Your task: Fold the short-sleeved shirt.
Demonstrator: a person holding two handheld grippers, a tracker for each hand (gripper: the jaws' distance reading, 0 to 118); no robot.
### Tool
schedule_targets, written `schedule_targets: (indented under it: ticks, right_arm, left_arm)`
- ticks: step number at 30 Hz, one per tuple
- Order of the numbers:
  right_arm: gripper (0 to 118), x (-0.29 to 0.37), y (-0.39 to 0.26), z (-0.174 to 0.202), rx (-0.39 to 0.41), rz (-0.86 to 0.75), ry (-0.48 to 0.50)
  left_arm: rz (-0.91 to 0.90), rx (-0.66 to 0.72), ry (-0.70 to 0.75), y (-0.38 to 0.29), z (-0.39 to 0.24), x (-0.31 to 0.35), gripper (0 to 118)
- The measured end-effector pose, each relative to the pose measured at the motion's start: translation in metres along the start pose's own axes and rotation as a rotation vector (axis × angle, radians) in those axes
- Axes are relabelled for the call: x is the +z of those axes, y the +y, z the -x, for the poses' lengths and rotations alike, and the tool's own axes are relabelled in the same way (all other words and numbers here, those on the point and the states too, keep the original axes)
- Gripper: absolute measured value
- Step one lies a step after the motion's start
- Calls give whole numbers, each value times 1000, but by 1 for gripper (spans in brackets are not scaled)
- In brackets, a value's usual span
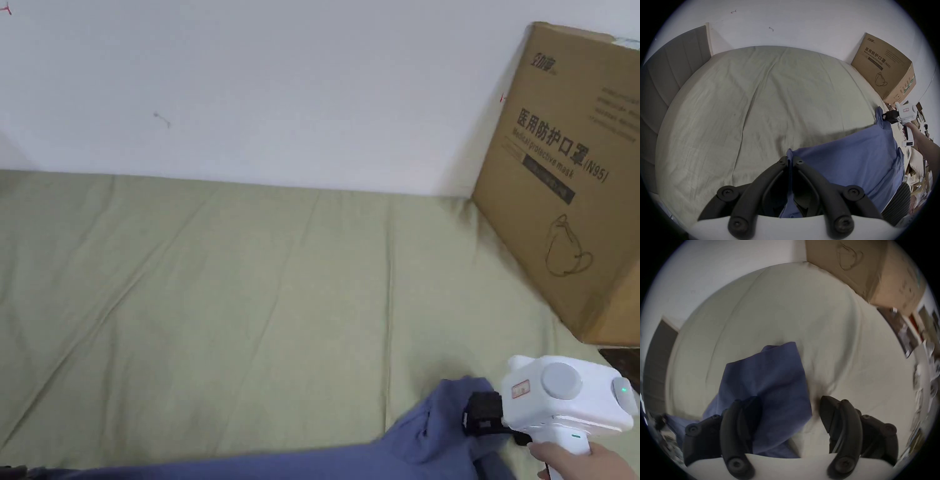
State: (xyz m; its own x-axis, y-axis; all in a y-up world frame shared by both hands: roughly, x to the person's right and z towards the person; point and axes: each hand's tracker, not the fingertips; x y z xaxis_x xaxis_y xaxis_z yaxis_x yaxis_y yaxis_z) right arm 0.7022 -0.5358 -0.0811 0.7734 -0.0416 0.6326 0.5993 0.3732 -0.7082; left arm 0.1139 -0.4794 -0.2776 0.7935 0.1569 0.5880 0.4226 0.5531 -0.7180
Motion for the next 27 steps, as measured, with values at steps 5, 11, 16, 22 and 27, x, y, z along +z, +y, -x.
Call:
schedule_targets:
  ticks: [5, 11, 16, 22, 27]
  right_arm:
    - [3, 29, -11, 7, 31, -29, 136]
    - [3, 91, -10, -1, -63, -256, 166]
    - [3, 140, -8, -9, -113, -384, 189]
    - [3, 190, -53, -21, -94, -434, 203]
    - [3, 224, -149, -35, -106, -401, 197]
  left_arm:
    - [18, 35, -1, 1, 4, -9, 4]
    - [-97, 125, -16, 13, 9, 0, 4]
    - [-226, 131, -45, 27, 6, 26, 4]
    - [-236, 73, -51, 24, -3, 60, 4]
    - [-150, 42, -71, -19, 5, 90, 4]
